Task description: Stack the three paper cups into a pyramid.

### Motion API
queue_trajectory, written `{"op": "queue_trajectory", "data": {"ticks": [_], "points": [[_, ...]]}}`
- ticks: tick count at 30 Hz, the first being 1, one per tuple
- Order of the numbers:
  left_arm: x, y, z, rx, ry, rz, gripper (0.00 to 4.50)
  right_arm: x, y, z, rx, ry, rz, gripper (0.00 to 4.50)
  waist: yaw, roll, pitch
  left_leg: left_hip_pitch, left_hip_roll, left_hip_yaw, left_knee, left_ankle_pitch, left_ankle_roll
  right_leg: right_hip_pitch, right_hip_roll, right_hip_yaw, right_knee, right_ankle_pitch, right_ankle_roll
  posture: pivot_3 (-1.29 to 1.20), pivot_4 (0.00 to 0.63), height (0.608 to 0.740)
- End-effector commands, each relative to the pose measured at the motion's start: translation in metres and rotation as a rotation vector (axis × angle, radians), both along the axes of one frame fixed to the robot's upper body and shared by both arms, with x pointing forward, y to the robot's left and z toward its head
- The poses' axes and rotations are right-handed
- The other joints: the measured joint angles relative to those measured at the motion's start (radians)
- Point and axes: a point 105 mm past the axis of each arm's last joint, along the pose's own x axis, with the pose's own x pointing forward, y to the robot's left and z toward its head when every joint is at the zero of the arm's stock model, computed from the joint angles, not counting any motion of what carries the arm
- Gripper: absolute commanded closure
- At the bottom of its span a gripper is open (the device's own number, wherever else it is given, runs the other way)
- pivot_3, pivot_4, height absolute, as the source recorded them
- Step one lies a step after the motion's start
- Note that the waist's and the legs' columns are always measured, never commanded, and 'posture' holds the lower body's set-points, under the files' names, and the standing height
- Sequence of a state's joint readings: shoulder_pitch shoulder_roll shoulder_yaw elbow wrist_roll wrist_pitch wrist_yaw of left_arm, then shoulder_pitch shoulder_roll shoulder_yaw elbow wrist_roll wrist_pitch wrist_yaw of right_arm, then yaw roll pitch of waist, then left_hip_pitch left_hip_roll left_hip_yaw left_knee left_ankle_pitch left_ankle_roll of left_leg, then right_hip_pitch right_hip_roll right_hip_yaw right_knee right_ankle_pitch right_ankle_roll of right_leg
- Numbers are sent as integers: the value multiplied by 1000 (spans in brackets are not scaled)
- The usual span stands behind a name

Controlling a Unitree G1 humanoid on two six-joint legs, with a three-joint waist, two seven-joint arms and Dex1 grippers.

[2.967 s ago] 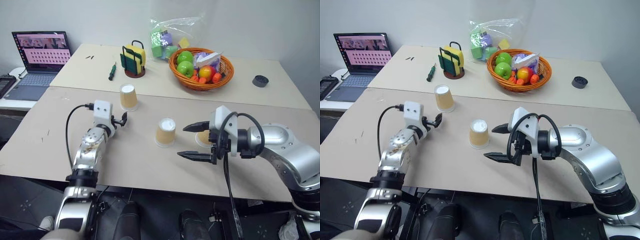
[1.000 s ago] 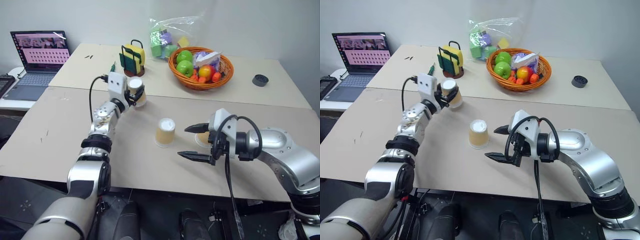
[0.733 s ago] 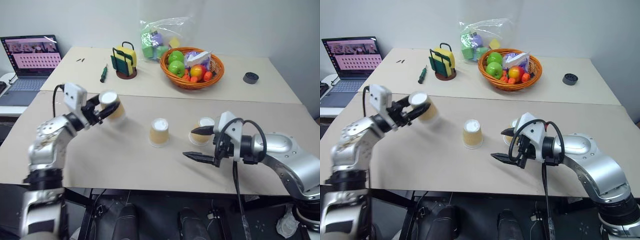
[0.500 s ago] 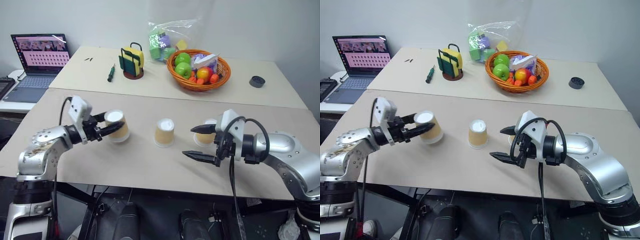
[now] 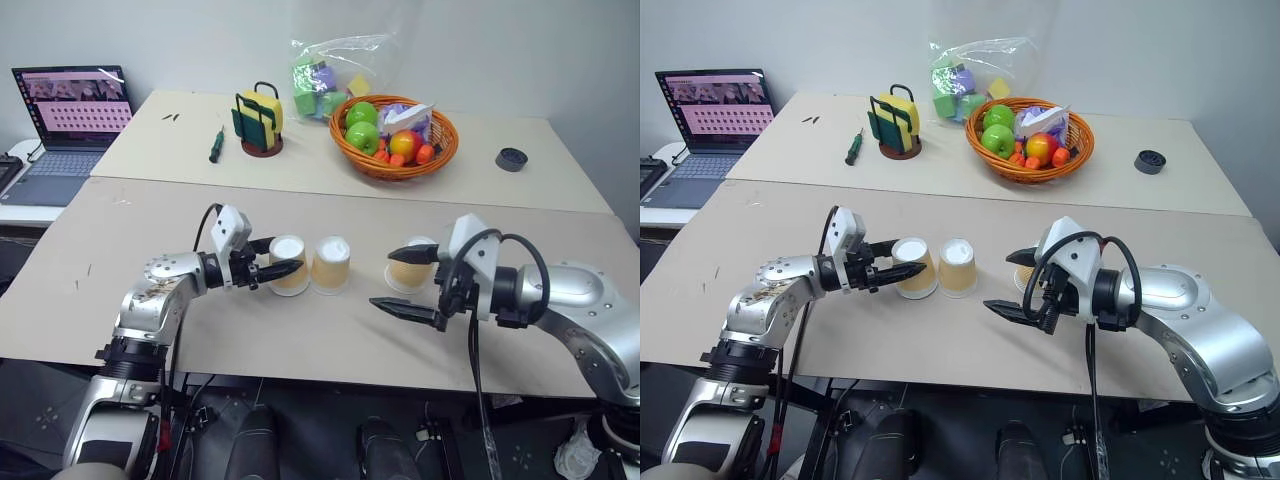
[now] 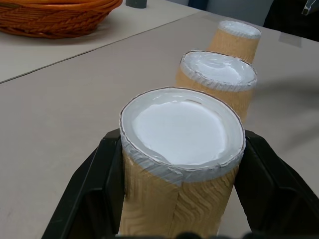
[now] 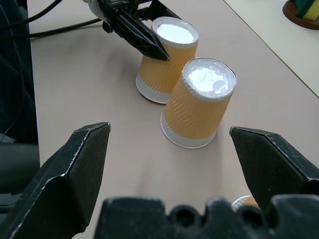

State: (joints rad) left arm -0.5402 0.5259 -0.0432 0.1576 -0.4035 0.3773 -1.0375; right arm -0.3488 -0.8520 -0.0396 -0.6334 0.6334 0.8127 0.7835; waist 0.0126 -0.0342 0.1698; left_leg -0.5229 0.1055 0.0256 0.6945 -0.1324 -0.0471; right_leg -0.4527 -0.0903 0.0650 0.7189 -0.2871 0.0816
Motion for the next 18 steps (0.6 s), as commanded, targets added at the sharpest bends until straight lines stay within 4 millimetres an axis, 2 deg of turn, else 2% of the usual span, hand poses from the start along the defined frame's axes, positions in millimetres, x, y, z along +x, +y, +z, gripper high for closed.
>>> {"op": "queue_trajectory", "data": {"ticks": [1, 3, 6, 10, 13, 15, 18], "points": [[0, -3, 9, 10, -50, -25, 817, -2, -3, 12, 3, -55, -16, 0, 0, 0, 0, 0, 0, 0, 0, 0, 0, 0, 0, 0, 0, 0, 0, 0, 150, 661], [0, -3, 11, 12, -63, -30, 87, -2, -3, 12, 7, -56, -22, 0, 0, 0, 0, 0, 0, 0, 0, 0, 0, 0, 0, 0, 0, 0, 0, 0, 150, 661], [-2, -4, 16, 3, -69, -37, 87, -1, -5, 13, 13, -56, -31, 0, 0, 0, 0, 0, 0, 0, 0, 0, 0, 0, 0, 0, 0, 0, 0, 0, 150, 661], [-11, -1, 34, -15, -87, -54, 87, 2, -18, 17, 12, -66, -75, 0, 0, 0, 0, -1, 0, 0, 0, 0, 0, 0, 0, 0, 0, 0, 0, 0, 150, 661], [-22, 9, 57, -20, -124, -52, 87, 2, -42, 26, 6, -78, -137, 0, 0, 0, 0, -1, 0, 0, 0, 0, 0, 0, 0, 0, 0, 0, 0, 0, 150, 661], [-29, 19, 76, -28, -142, -41, 87, 3, -70, 30, -13, -68, -217, 0, 1, 0, 0, 0, 0, -1, 0, 0, 0, 0, 0, 0, 0, 0, 0, 0, 150, 661], [-38, 28, 101, -35, -165, -27, 87, 3, -111, 18, -131, -5, -339, 0, 3, 0, 0, 1, 0, -1, 0, 0, 0, 2, 0, 0, 0, -1, 0, 0, 150, 661]]}}
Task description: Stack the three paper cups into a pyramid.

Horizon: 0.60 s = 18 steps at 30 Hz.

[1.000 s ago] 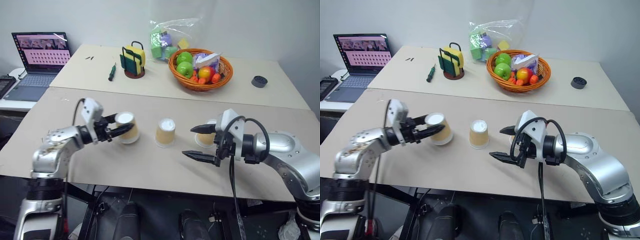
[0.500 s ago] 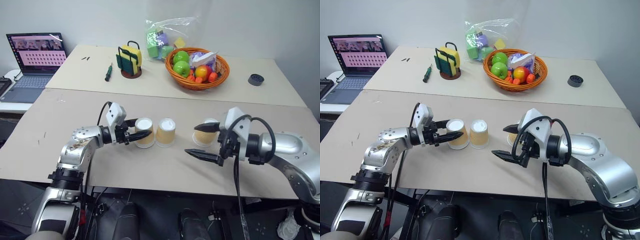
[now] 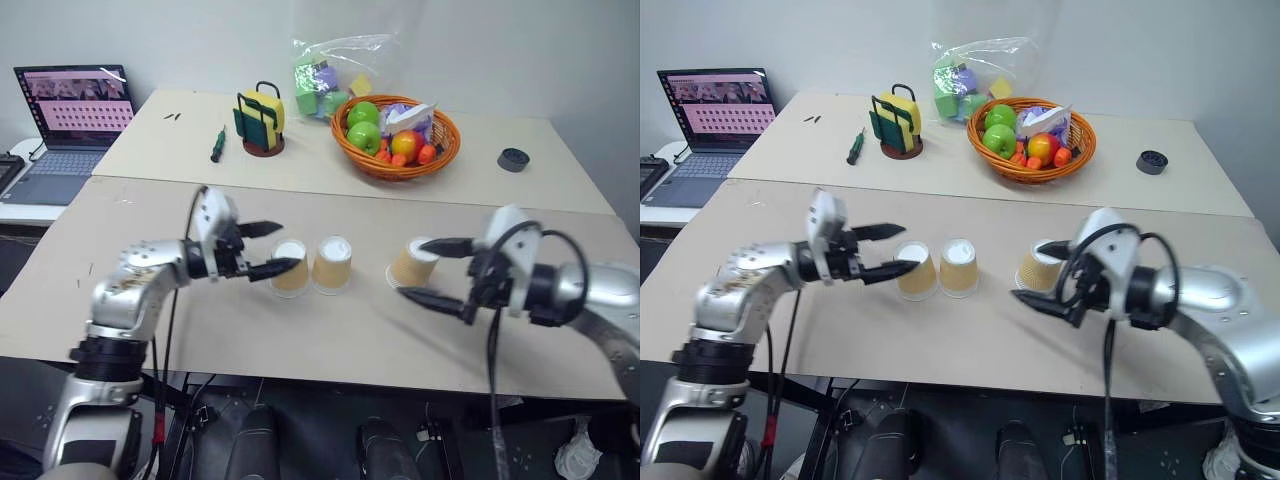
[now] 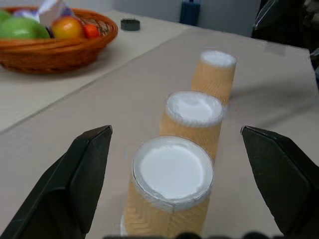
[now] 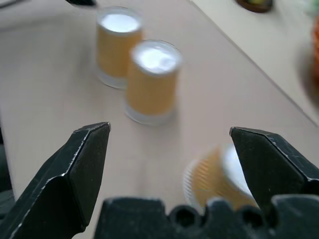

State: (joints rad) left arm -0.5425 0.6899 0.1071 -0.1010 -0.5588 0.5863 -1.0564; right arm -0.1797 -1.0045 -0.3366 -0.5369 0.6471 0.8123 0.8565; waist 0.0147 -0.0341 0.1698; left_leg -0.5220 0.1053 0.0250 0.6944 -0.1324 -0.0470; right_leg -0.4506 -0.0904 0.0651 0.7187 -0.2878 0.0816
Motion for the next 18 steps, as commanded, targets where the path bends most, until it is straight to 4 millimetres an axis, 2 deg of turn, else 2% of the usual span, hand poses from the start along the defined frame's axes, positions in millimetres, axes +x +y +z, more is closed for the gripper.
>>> {"op": "queue_trajectory", "data": {"ticks": [1, 3, 6, 7, 9, 18], "points": [[-13, 4, 38, -30, -75, -7, 87, 1, -41, -3, -128, 15, -124, 0, 0, 0, 0, 0, 0, 0, 0, 0, 0, 1, 0, 0, 0, -1, -2, 0, 150, 661], [-14, 5, 42, -33, -80, 3, 87, 9, -42, -19, -160, 42, -146, 0, -2, 0, 0, 3, 0, 0, 0, 0, 0, 4, 0, 0, 0, -2, -4, 0, 150, 661], [-16, 2, 43, -31, -78, 4, 87, 24, -30, -32, -114, 41, -140, 0, -12, 0, 0, 13, 0, 1, -1, -1, -1, 11, 0, 0, -1, -6, 1, 0, 150, 661], [-16, 0, 44, -32, -78, 3, 87, 30, -25, -36, -98, 40, -137, 0, -15, 0, 0, 13, 1, 1, -1, -4, -6, 11, 0, 0, -1, -6, 1, 0, 150, 661], [-17, -2, 45, -34, -80, 1, 87, 38, -17, -41, -72, 44, -123, 0, -19, 0, 0, 13, 1, 1, -1, -3, -4, 12, 0, 0, -1, -6, 1, 0, 150, 661], [-19, -7, 49, -41, -89, 2, 87, 70, -10, -37, -13, 8, -130, 0, -12, 1, 1, 9, -1, 0, -1, -1, 1, 10, 0, 1, -1, -4, -1, 0, 150, 661]]}}
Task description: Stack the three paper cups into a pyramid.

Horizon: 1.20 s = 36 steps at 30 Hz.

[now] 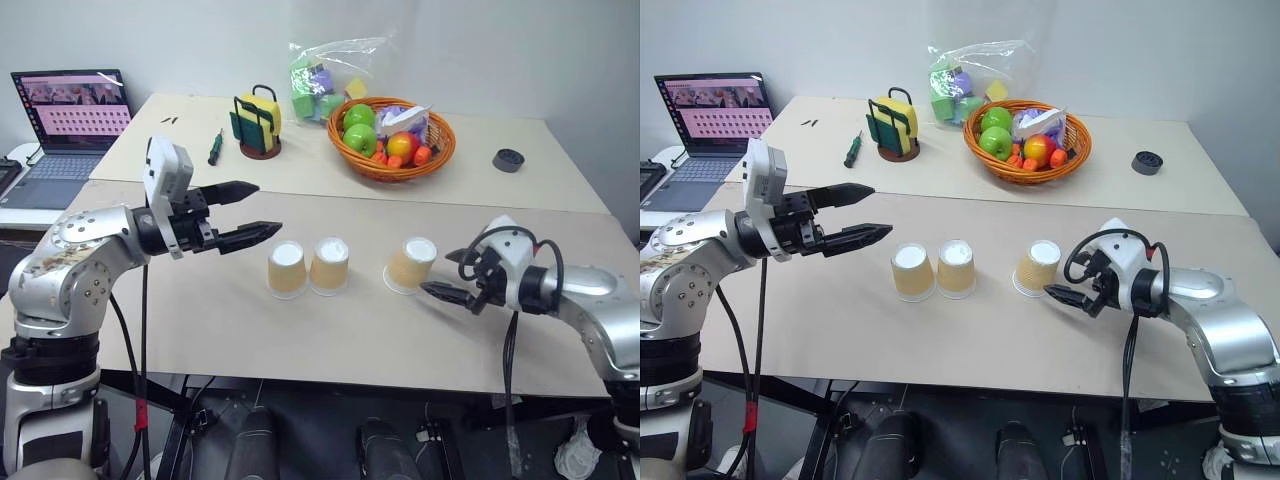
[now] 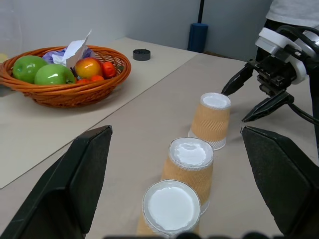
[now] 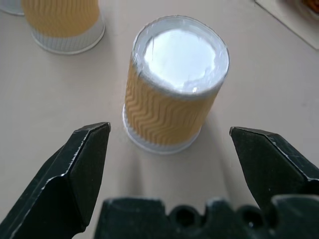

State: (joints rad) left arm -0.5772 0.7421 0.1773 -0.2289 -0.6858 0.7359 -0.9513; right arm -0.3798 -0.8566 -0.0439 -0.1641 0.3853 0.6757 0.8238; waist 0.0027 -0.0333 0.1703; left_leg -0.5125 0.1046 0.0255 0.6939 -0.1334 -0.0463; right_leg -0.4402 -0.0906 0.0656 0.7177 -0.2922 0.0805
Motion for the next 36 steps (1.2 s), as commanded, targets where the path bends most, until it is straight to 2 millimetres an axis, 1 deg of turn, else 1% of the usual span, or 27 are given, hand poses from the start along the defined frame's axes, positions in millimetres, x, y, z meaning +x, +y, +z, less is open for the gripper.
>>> {"op": "queue_trajectory", "data": {"ticks": [1, 4, 11, 21, 27, 29, 30, 31, 32, 33, 34, 36], "points": [[-8, -7, 15, -5, -61, -26, 87, 12, 1, 14, 0, -70, 0, 0, 1, 0, 0, 0, 0, 0, 0, 0, 0, 0, 0, 0, 0, 0, 0, 0, 150, 661], [-7, -6, 16, -6, -67, -14, 87, 19, 13, 17, 29, -85, 29, 0, 2, 0, 0, 1, 0, 0, 0, 0, 0, 0, 0, 0, 0, 0, 0, 0, 150, 661], [-6, -4, 16, -3, -71, 2, 87, 20, 27, 20, 63, -84, 68, 0, 7, 0, 0, 0, 0, 0, 0, 0, 0, 0, 0, 0, 0, 1, 1, 0, 150, 661], [-5, -5, 13, 2, -66, 11, 87, 32, 28, 24, 95, -76, 31, 0, 9, 0, 0, 0, 0, 0, 0, 0, 0, 0, 0, 0, 0, 0, -1, 0, 150, 661], [-4, -4, 11, 4, -62, 18, 87, 33, 27, 21, 91, -64, 21, 0, 9, 0, 0, -1, 0, 0, 0, 0, 0, -1, 0, 0, 0, 0, -1, 0, 150, 661], [-4, -4, 11, 3, -62, 18, 0, 33, 27, 21, 92, -65, 21, 508, 9, 0, 0, -1, 0, 0, 0, 0, 0, -1, 0, 0, 0, 0, -1, 0, 150, 661], [-4, -4, 11, 3, -61, 19, 0, 33, 27, 22, 92, -66, 20, 640, 9, 0, 0, -1, 0, 0, 0, 0, 0, -1, 0, 0, 0, 0, -1, 0, 150, 661], [-4, -4, 10, 3, -58, 17, 0, 33, 27, 22, 92, -68, 20, 1257, 9, 0, 0, -1, 0, 0, 0, 0, 0, -1, 0, 0, 0, 0, -1, 0, 150, 661], [-4, -5, 10, 4, -56, 16, 0, 33, 28, 22, 94, -69, 24, 1515, 9, 0, 0, -1, 0, 0, 0, 0, 0, -1, 0, 0, 0, 0, -1, 0, 150, 661], [-4, -5, 9, 5, -55, 15, 0, 32, 29, 23, 96, -69, 30, 1712, 9, 0, 0, -1, 0, 0, 0, 0, 0, -1, 0, 0, 0, 0, -1, 0, 150, 661], [-4, -5, 10, 4, -56, 16, 0, 32, 30, 23, 96, -70, 31, 1792, 9, 0, 0, -1, 0, 0, 0, 0, 0, -1, 0, 0, 0, 0, -1, 0, 150, 661], [-4, -5, 10, 3, -57, 17, 0, 32, 29, 23, 96, -72, 29, 1793, 9, 0, 0, -1, 0, 0, 0, 0, 0, -1, 0, 0, 0, 0, -1, 0, 150, 661]]}}
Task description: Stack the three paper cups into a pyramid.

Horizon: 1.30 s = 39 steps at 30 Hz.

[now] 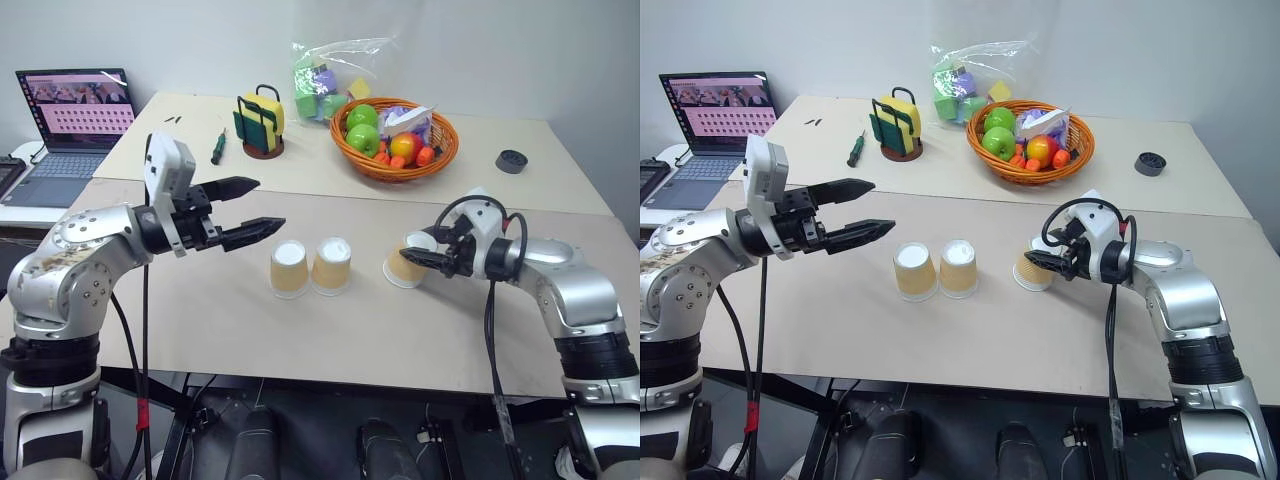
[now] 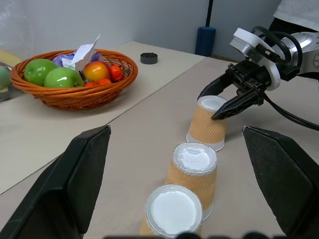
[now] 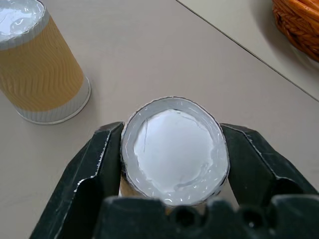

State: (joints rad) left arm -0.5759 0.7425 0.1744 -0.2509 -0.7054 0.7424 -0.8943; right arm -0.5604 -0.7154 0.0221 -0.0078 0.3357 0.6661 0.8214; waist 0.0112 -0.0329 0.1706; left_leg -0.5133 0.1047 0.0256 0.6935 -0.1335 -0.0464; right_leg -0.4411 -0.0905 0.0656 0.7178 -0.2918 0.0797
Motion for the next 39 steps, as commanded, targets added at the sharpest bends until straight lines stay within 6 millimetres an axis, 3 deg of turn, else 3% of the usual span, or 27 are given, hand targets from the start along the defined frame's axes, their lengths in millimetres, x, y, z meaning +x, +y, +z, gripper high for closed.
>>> {"op": "queue_trajectory", "data": {"ticks": [1, 4, 9, 11, 13, 16, 19, 23, 30, 34, 39], "points": [[-5, -3, 7, 13, -46, -12, 0, 1, 1, 17, 4, -61, 2, 1793, 0, 0, 0, 0, 0, 0, 0, 0, 0, 0, 0, 0, 0, 0, 0, 0, 150, 661], [-5, -3, 5, 25, -42, -12, 0, 1, 6, 35, 23, -111, 23, 1793, 0, 0, 0, 0, 0, 0, 0, 0, 0, 0, 0, 0, 0, 0, 0, 0, 150, 661], [-6, -4, 1, 25, -30, -20, 0, 17, 4, 101, 37, -262, 54, 1793, -8, 4, 2, -1, 0, 0, 0, 0, 0, -2, 0, 0, 0, 0, 0, 0, 150, 661], [-6, -4, 0, 25, -28, -19, 0, 19, 9, 119, 5, -295, 108, 1793, -9, 4, 3, -1, 0, 0, -1, 0, 0, -2, 0, 0, 0, 0, 0, 0, 150, 661], [-6, -1, 0, 21, -27, -9, 0, 12, 32, 136, -27, -328, 233, 1793, -7, 4, 3, -1, 0, 0, -2, 0, 0, -3, 0, 0, 0, 0, 0, 0, 150, 661], [-7, 9, -4, 10, -17, 30, 0, -11, 82, 156, -27, -338, 488, 1793, -14, 5, 3, -6, 0, 1, -2, -1, -1, -9, 0, 0, 2, 2, 3, 0, 150, 661], [-10, 19, -9, 11, -4, 71, 0, -30, 113, 160, -52, -314, 666, 1793, -25, 5, 4, -11, 1, 1, -1, 0, -2, -17, 1, 0, 9, 3, 4, 0, 150, 661], [-19, 29, -21, 30, 29, 101, 0, -51, 135, 165, -24, -257, 848, 1793, -23, 6, 4, -11, 1, 1, -1, 0, -2, -19, 1, 0, 13, 1, 2, 0, 150, 661], [-29, 34, -31, 51, 47, 128, 0, -40, 153, 135, -97, -160, 921, 1793, -18, 6, 4, -11, 1, 1, 0, -2, -8, -19, 0, 0, 12, -2, -4, 0, 150, 661], [-30, 31, -31, 53, 46, 118, 0, -25, 158, 117, -141, -133, 900, 1793, -19, 6, 4, -11, 1, 1, 0, -1, -7, -19, 0, 0, 13, 0, 0, 0, 150, 661], [-31, 26, -31, 60, 51, 93, 0, -13, 159, 111, -166, -124, 883, 1793, -22, 6, 4, -11, 1, 1, -1, 1, -4, -20, 1, 0, 13, 0, 1, 0, 150, 661]]}}
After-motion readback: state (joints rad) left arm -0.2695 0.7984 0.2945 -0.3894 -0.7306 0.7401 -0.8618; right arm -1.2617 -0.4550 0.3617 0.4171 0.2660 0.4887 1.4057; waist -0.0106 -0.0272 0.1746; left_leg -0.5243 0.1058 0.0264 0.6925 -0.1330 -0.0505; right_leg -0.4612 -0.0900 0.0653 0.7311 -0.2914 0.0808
